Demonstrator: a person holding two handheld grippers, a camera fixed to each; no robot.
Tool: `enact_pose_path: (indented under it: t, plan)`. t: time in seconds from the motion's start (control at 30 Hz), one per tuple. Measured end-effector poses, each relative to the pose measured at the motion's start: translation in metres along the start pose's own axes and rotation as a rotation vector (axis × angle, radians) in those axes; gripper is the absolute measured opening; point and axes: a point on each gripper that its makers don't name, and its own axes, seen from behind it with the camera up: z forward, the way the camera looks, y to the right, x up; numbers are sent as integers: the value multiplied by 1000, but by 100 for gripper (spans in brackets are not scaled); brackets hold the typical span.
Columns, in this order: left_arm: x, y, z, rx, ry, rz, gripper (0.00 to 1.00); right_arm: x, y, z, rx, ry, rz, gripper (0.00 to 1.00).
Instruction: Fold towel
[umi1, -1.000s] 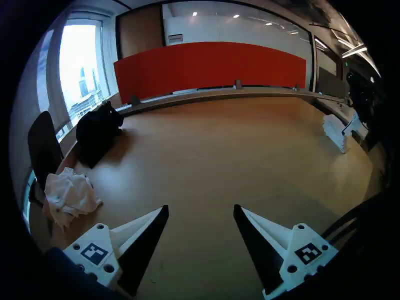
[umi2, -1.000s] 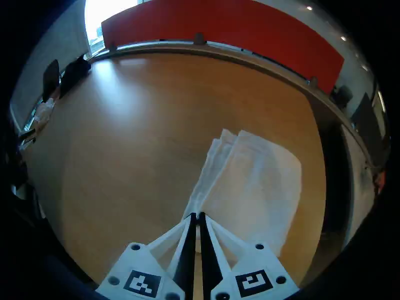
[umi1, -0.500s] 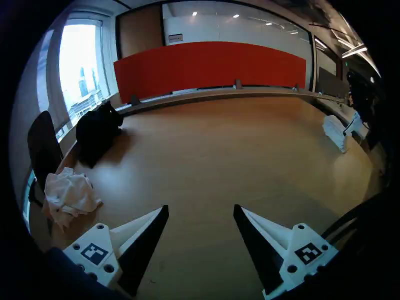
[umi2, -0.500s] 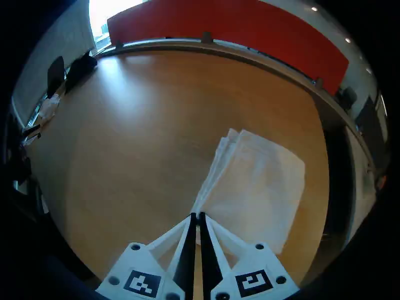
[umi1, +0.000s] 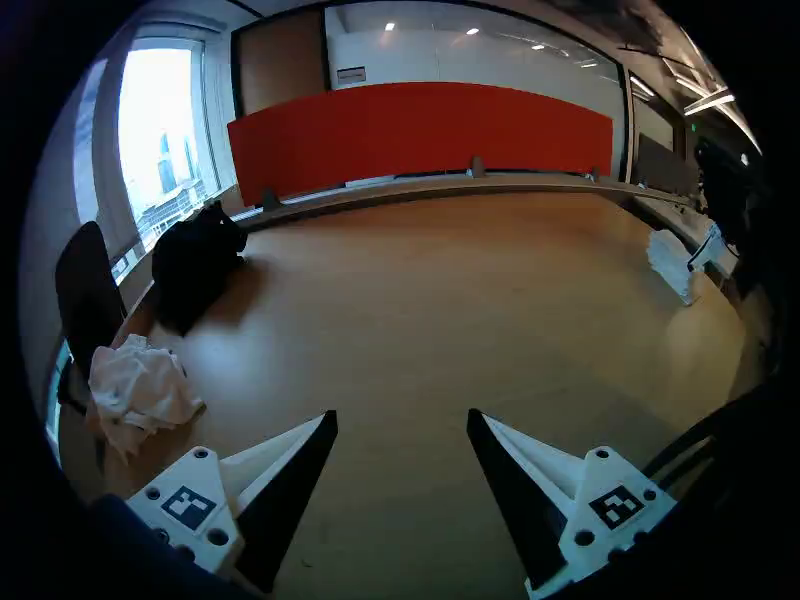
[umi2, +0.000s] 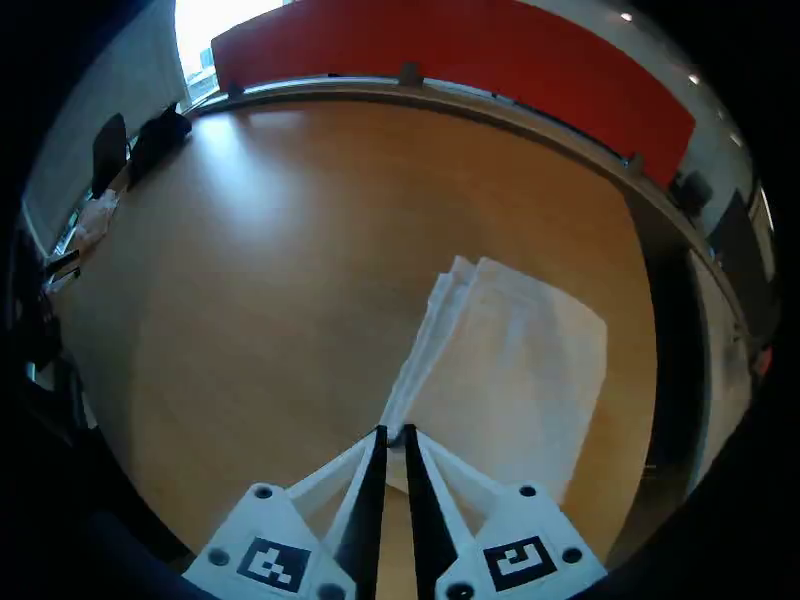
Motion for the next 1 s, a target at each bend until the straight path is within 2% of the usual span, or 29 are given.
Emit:
enact_pose_path:
  t: [0.13,0.27,0.4,0.53,0.67,0.73,0.87,1.0]
  plan:
    - [0,0,1,0,0,1,96,0,-3,0,11,5,2,36]
    - [1,0,2,0,0,0,96,0,-5,-1,15,12,4,63]
    - [2,0,2,-1,2,0,96,0,-6,-2,16,17,5,68]
    - [3,1,3,-2,3,0,96,-1,-6,-2,12,20,7,84]
    - [3,1,3,-2,4,-1,96,0,-5,-2,4,25,13,88]
    - [4,1,3,-1,5,-3,96,1,-5,-3,3,28,20,95]
    - [5,1,3,0,7,-5,96,2,-5,-3,-1,34,34,100]
    - [6,0,3,2,10,-9,96,3,-5,-3,-14,38,49,100]
